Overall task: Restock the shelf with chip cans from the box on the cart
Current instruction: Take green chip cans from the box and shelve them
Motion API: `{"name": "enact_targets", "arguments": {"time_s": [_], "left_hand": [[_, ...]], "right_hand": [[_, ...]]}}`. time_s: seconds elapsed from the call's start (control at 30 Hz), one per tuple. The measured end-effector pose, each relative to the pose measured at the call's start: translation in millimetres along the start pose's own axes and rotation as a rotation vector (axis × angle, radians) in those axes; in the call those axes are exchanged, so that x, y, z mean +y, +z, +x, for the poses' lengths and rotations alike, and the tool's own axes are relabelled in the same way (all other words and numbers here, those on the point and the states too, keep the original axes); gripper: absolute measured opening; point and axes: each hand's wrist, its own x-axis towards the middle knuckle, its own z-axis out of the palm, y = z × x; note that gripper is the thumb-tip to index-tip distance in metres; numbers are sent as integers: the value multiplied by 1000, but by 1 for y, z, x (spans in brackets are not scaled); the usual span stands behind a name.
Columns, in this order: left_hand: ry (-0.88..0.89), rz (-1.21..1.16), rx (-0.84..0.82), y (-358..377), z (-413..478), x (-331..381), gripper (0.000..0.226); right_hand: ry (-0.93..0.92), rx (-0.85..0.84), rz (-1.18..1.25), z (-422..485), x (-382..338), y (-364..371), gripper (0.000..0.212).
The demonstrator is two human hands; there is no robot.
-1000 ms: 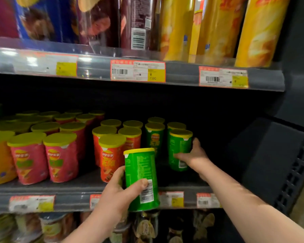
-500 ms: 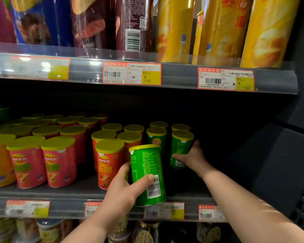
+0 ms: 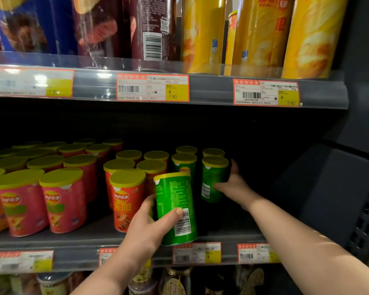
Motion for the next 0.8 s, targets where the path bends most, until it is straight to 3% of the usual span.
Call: {"name": "enact_targets", "arguments": {"time_s": [0.3, 0.4, 0.6, 0.8], "left_hand": [[9, -20, -28, 0, -1, 3, 53], [8, -31, -32, -1, -2, 3, 50], [21, -39, -31, -1, -1, 3, 52], [34, -52, -34, -1, 1, 2, 54]], "right_hand": [[58, 52, -43, 0, 11, 5, 90], [72, -30, -61, -2, 12, 5, 83], [72, 9, -117, -1, 11, 6, 90], [85, 84, -192, 9, 12, 10, 68]]}}
